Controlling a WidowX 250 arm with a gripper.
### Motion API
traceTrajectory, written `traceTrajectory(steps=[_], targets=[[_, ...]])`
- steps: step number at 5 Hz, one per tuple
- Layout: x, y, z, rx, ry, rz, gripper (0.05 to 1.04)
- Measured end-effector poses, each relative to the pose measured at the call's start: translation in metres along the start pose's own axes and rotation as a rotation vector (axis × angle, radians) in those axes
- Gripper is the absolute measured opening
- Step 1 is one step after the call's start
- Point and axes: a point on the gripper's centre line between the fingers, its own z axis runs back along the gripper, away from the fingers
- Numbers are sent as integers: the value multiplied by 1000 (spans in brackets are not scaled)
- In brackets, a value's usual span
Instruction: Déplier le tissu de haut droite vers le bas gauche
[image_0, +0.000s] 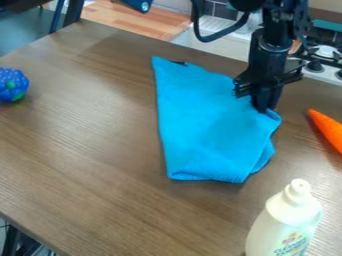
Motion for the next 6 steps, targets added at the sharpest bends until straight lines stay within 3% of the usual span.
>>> traceTrajectory(steps=[1, 2, 3, 5, 6], targets=[[3, 4, 4, -5, 59, 13, 49], [12, 7, 15, -50, 139, 34, 49], [30, 13, 48, -147, 186, 68, 49], [48, 58, 73, -220, 236, 29, 49], [54, 85, 75, -209, 244, 14, 49]])
